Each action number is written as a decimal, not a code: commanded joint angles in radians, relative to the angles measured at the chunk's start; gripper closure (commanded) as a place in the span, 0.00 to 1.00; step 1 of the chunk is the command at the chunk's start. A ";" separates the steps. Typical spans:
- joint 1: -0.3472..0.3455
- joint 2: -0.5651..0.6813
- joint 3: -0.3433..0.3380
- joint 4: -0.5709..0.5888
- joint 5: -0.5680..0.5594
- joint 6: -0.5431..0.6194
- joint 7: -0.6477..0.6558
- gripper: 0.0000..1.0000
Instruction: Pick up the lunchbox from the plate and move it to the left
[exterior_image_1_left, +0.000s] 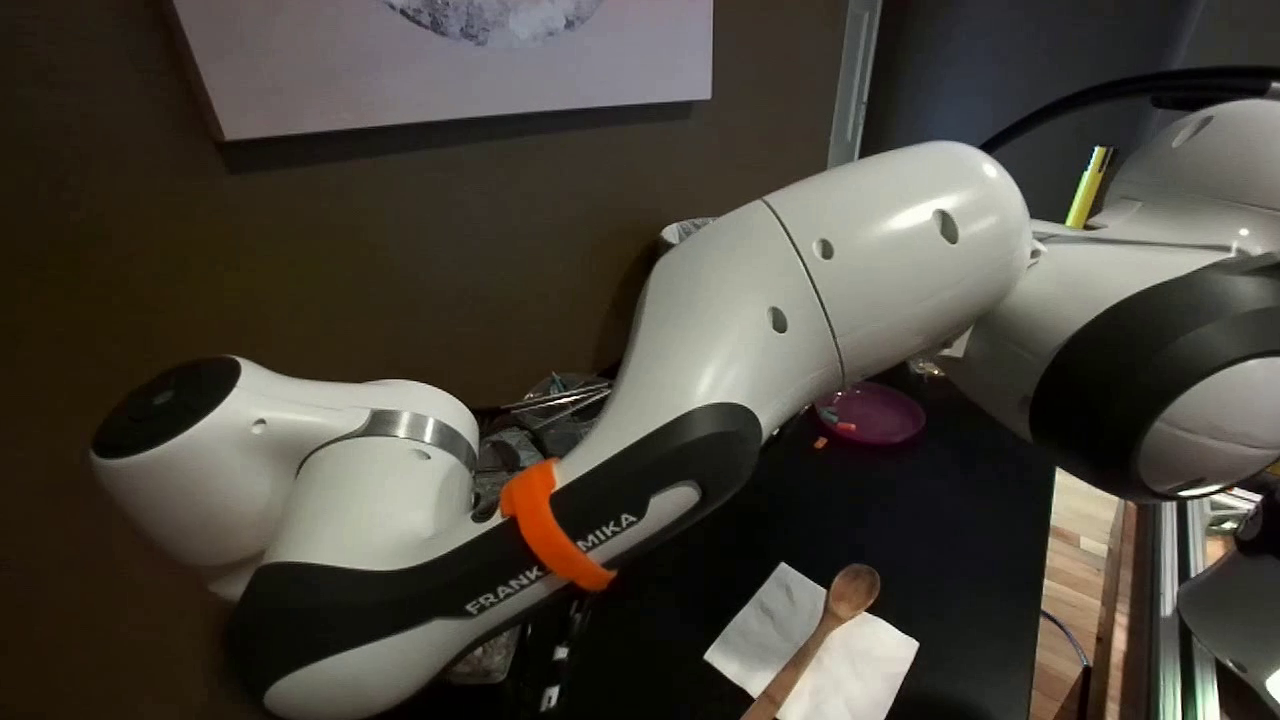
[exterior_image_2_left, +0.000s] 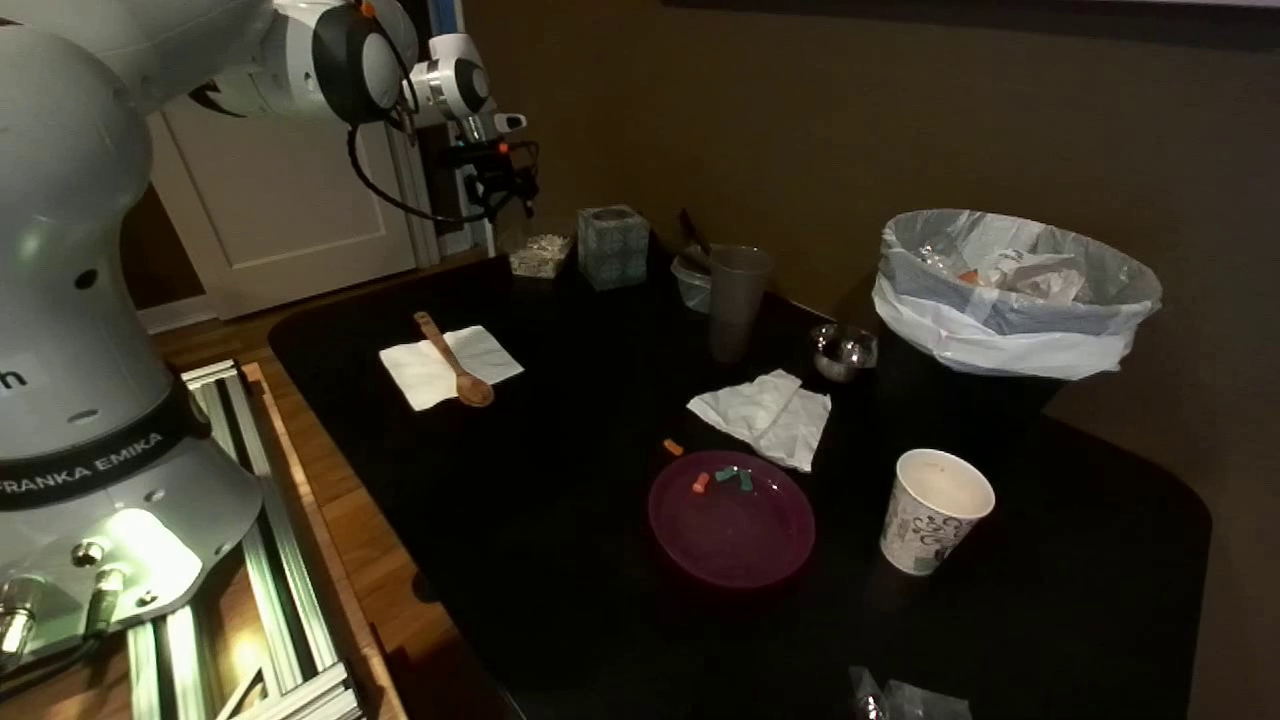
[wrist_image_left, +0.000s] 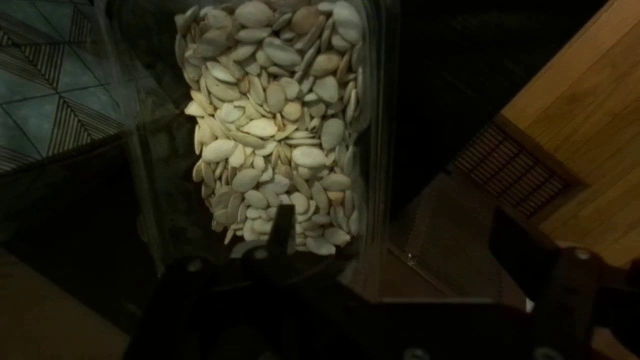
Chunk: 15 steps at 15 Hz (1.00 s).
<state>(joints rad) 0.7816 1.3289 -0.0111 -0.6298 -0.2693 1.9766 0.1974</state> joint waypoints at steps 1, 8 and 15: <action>0.019 -0.056 -0.016 -0.034 -0.021 0.014 0.023 0.00; 0.008 -0.179 -0.079 -0.105 -0.064 0.115 0.130 0.00; -0.017 -0.175 -0.069 -0.055 -0.041 0.085 0.088 0.00</action>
<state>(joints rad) 0.7829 1.1723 -0.0848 -0.6805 -0.3193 2.0618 0.2969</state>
